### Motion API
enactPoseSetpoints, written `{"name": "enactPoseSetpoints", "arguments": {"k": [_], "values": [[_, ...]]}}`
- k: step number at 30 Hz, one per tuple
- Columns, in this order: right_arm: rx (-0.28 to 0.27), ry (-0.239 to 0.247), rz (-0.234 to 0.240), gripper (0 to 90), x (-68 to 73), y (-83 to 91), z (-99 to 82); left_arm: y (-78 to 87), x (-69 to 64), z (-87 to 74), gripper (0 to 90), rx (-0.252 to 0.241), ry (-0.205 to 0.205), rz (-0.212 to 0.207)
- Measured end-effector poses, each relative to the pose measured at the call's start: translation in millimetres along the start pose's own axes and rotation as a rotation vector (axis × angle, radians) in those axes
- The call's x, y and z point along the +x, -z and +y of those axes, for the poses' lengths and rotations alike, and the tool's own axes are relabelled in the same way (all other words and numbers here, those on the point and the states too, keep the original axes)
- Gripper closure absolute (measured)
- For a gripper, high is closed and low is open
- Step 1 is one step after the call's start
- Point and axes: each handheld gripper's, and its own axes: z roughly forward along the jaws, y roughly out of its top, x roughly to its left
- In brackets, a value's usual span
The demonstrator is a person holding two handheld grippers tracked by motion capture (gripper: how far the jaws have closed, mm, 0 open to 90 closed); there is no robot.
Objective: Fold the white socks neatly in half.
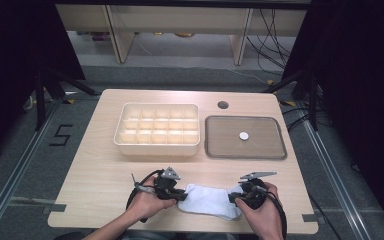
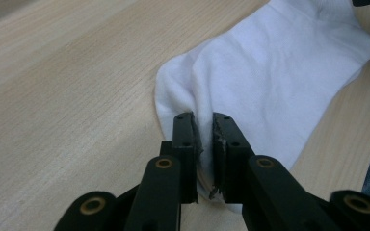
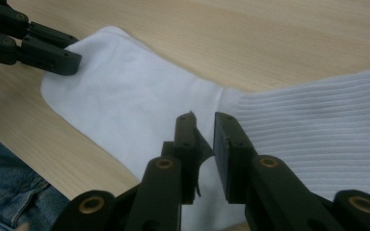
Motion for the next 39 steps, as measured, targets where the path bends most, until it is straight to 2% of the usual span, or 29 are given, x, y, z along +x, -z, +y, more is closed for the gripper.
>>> {"name": "enactPoseSetpoints", "arguments": {"k": [1,3,5,7,10,11,12,13,15,16,17,18,19,20,21,22,27,30,31,34,37,38,39], "values": [[0.025,0.007,0.0,80.1,-0.2,0.4,1.0,0.0,0.2,0.0,81.2,0.0,0.001,-0.002],[0.002,0.005,0.003,80.2,0.9,-1.2,0.4,0.2,0.9,0.2,81.9,-0.003,0.004,-0.006],[0.013,0.012,0.016,80.2,3.0,-3.6,1.4,1.2,2.7,1.1,82.8,-0.003,0.021,-0.017],[0.023,0.021,0.032,80.5,6.3,-5.7,2.7,4.2,4.6,2.7,83.0,-0.001,0.02,-0.028],[0.04,0.019,0.041,81.0,10.7,-8.1,4.5,11.2,4.7,6.3,83.0,-0.023,0.033,-0.05],[0.051,0.015,0.065,81.8,14.9,-11.8,6.8,15.9,4.2,8.1,83.0,-0.034,0.042,-0.058],[0.051,0.015,0.065,81.8,14.9,-11.8,6.8,15.9,4.2,8.1,83.0,-0.034,0.042,-0.058],[0.063,0.042,0.088,83.0,17.8,-16.0,9.7,18.0,4.0,8.8,82.9,-0.033,0.039,-0.061],[0.077,0.035,0.092,84.0,20.6,-18.5,11.0,20.5,2.6,9.8,83.0,-0.044,0.05,-0.075],[0.08,0.036,0.096,85.1,23.6,-21.4,12.0,22.3,3.2,10.7,83.0,-0.036,0.043,-0.089],[0.074,0.052,0.128,87.1,28.7,-28.1,13.3,24.8,0.2,12.1,83.0,-0.048,0.051,-0.08],[0.074,0.052,0.128,87.1,28.7,-28.1,13.3,24.8,0.2,12.1,82.9,-0.048,0.051,-0.08],[0.074,0.054,0.146,88.0,30.9,-31.5,13.9,25.9,1.1,12.8,82.9,-0.049,0.04,-0.097],[0.096,0.026,0.152,88.9,33.7,-34.4,14.5,26.8,0.4,13.4,82.9,-0.057,0.041,-0.102],[0.099,0.027,0.154,90.0,34.3,-41.5,15.1,28.3,-0.5,14.0,82.9,-0.058,0.043,-0.097],[0.099,0.027,0.154,90.0,34.3,-41.5,15.1,29.4,-1.0,14.4,82.9,-0.062,0.044,-0.102],[0.111,-0.006,0.173,90.0,35.5,-53.0,15.1,34.3,-3.8,18.3,82.9,-0.082,0.054,-0.16],[0.124,-0.017,0.185,90.0,37.4,-58.4,14.9,36.6,-5.5,21.3,82.9,-0.094,0.051,-0.17],[0.129,-0.045,0.194,90.0,40.4,-60.4,15.4,37.3,-6.4,22.1,82.9,-0.098,0.056,-0.165],[0.126,-0.027,0.194,90.0,38.6,-63.2,16.6,38.5,-6.8,25.0,82.9,-0.105,0.069,-0.208],[0.12,-0.028,0.201,90.0,40.8,-65.7,18.3,39.2,-7.6,26.9,82.9,-0.106,0.071,-0.212],[0.119,-0.047,0.196,90.0,43.1,-64.6,18.4,39.7,-6.6,27.0,82.9,-0.102,0.066,-0.209],[0.121,-0.066,0.213,90.0,45.0,-63.6,18.5,39.9,-6.8,26.8,82.9,-0.115,0.075,-0.186]]}}
